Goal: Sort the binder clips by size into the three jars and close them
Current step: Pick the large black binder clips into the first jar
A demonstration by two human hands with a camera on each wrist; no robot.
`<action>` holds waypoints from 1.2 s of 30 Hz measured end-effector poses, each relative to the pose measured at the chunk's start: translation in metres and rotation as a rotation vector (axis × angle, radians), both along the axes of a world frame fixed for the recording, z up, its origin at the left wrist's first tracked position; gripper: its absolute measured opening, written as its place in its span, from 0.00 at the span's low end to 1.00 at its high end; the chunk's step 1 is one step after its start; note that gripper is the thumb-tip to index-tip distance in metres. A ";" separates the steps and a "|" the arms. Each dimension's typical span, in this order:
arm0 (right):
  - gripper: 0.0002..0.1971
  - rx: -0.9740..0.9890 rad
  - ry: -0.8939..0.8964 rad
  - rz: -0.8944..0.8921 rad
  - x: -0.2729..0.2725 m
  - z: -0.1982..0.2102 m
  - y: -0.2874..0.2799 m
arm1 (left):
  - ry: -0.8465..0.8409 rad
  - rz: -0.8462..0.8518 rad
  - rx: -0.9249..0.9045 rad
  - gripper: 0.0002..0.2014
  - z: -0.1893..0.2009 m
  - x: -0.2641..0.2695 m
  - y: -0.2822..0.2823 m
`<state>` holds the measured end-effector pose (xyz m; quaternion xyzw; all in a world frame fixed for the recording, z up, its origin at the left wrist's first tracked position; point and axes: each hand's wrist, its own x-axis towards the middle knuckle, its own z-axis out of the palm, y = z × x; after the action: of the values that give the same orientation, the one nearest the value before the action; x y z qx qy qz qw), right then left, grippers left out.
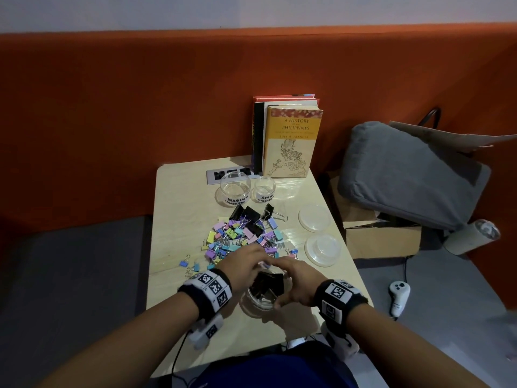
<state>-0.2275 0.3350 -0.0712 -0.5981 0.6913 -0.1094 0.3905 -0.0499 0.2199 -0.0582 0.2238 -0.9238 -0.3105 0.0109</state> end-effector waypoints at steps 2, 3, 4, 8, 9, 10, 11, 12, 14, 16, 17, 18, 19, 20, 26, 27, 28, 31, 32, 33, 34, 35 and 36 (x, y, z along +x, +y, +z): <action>0.55 0.004 0.007 0.003 0.000 -0.001 0.000 | -0.001 0.063 -0.013 0.08 0.001 0.000 -0.005; 0.55 0.004 0.009 0.005 0.000 -0.001 0.000 | -0.045 0.060 -0.012 0.08 0.003 -0.001 -0.005; 0.55 0.005 0.012 0.007 0.000 -0.002 0.000 | -0.109 0.033 -0.031 0.10 0.004 -0.001 -0.005; 0.55 0.015 0.032 0.013 0.001 -0.002 0.000 | -0.267 -0.058 -0.179 0.20 -0.001 -0.002 0.001; 0.55 0.015 0.032 0.010 0.001 -0.003 0.000 | -0.271 -0.051 -0.182 0.21 -0.001 -0.002 0.003; 0.56 0.014 0.029 0.007 0.001 -0.003 0.000 | -0.273 -0.046 -0.185 0.21 -0.002 -0.003 0.003; 0.56 0.012 0.026 0.005 0.001 -0.003 0.000 | -0.279 -0.043 -0.189 0.21 -0.002 -0.003 0.003; 0.56 0.009 0.025 0.007 0.001 -0.003 0.000 | -0.288 -0.040 -0.196 0.21 -0.001 -0.004 0.004; 0.55 0.006 0.018 0.010 0.001 -0.003 0.000 | -0.315 -0.019 -0.203 0.22 0.000 -0.007 0.008; 0.54 0.004 0.008 0.012 0.001 -0.002 0.000 | -0.342 -0.007 -0.188 0.24 0.001 -0.010 0.010; 0.54 0.004 0.005 0.014 0.000 -0.002 0.000 | -0.346 -0.004 -0.168 0.24 0.001 -0.011 0.010; 0.54 -0.002 0.004 0.018 0.000 -0.001 0.000 | -0.339 -0.001 -0.132 0.25 0.001 -0.011 0.008; 0.53 -0.011 0.005 0.023 0.000 -0.001 0.000 | -0.322 0.001 -0.084 0.25 0.000 -0.010 0.006; 0.53 -0.019 0.004 0.026 0.000 0.000 0.000 | -0.307 0.001 -0.028 0.26 0.000 -0.009 0.003; 0.53 -0.019 0.009 0.045 0.010 0.003 -0.004 | -0.263 -0.063 0.104 0.43 0.004 0.012 -0.001; 0.53 -0.017 0.007 0.046 0.013 0.004 -0.006 | -0.280 -0.068 0.110 0.47 0.003 0.016 -0.001; 0.53 -0.017 0.002 0.046 0.017 0.004 -0.009 | -0.288 -0.062 0.123 0.50 0.002 0.019 -0.001; 0.55 -0.011 -0.054 0.041 0.024 0.000 -0.016 | -0.296 -0.009 0.158 0.54 -0.005 0.031 -0.003; 0.55 0.002 -0.071 0.039 0.024 -0.002 -0.018 | -0.298 0.011 0.162 0.54 -0.007 0.035 -0.003; 0.55 0.018 -0.080 0.032 0.022 -0.002 -0.020 | -0.298 0.029 0.169 0.54 -0.007 0.037 -0.003; 0.53 0.034 -0.086 0.020 0.019 -0.001 -0.023 | -0.292 0.050 0.183 0.52 -0.007 0.041 -0.002; 0.50 0.041 -0.093 -0.001 0.016 0.001 -0.025 | -0.279 0.070 0.195 0.50 -0.007 0.044 -0.002; 0.46 0.038 -0.098 -0.024 0.012 0.004 -0.028 | -0.266 0.088 0.206 0.49 -0.007 0.046 -0.001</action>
<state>-0.2158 0.3073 -0.0667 -0.5762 0.6803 -0.1300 0.4339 -0.0044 0.2191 -0.0652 0.3029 -0.8697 -0.3705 -0.1208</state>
